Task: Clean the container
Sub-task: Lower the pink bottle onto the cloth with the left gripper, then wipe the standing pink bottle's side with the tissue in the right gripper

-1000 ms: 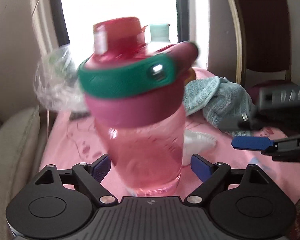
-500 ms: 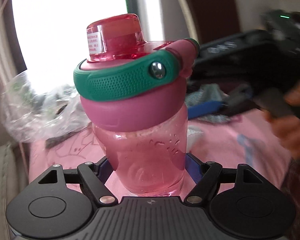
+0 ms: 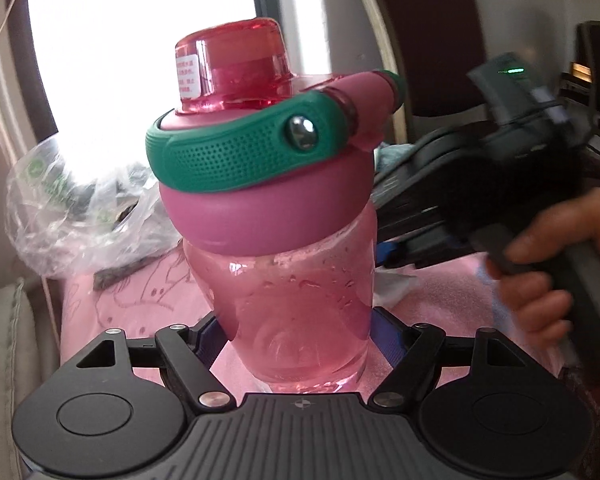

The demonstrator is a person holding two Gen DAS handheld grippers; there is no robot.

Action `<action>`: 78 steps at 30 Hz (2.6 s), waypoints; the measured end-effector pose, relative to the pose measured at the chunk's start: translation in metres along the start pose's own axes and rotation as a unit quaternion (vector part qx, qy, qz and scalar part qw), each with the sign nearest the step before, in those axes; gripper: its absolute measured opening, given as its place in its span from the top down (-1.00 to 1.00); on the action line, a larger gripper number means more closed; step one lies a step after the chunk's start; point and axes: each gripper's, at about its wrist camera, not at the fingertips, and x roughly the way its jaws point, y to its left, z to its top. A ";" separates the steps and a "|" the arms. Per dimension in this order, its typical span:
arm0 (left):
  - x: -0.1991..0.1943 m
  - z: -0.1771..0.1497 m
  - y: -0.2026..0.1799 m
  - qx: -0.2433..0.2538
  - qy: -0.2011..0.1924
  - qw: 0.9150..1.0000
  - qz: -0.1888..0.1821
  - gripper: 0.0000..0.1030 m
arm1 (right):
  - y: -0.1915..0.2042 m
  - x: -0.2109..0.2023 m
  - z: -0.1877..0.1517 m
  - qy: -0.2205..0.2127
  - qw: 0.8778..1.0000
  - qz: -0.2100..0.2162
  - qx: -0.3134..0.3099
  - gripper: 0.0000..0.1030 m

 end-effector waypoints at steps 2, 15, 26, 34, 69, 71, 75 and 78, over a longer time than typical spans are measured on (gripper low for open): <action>-0.003 0.000 -0.004 -0.007 0.003 1.000 0.020 -0.54 | -0.002 -0.015 -0.003 -0.008 1.000 0.018 0.010 0.77; -0.044 -0.004 -0.020 -0.064 0.009 0.995 0.082 -0.83 | -0.002 -0.080 -0.028 -0.069 0.991 0.100 0.046 0.77; -0.073 -0.031 0.010 -0.145 0.022 0.980 0.137 -0.84 | 0.013 -0.056 -0.029 -0.042 0.991 0.102 0.070 0.76; -0.073 -0.049 0.028 -0.171 0.029 0.976 0.132 -0.84 | 0.036 -0.044 -0.052 0.007 0.998 -0.041 -0.037 0.75; -0.091 -0.086 0.073 -0.232 0.047 0.952 0.193 -0.84 | 0.112 0.011 -0.087 0.015 0.969 -0.104 -0.225 0.81; -0.092 -0.087 0.074 -0.234 0.047 0.952 0.194 -0.84 | 0.106 0.008 -0.087 0.021 0.971 -0.102 -0.214 0.79; -0.093 -0.085 0.073 -0.235 0.046 0.953 0.185 -0.84 | 0.112 -0.025 -0.080 0.005 0.969 -0.081 -0.233 0.79; -0.093 -0.080 0.066 -0.229 0.041 0.959 0.162 -0.84 | 0.116 -0.060 -0.075 -0.021 0.964 -0.065 -0.256 0.79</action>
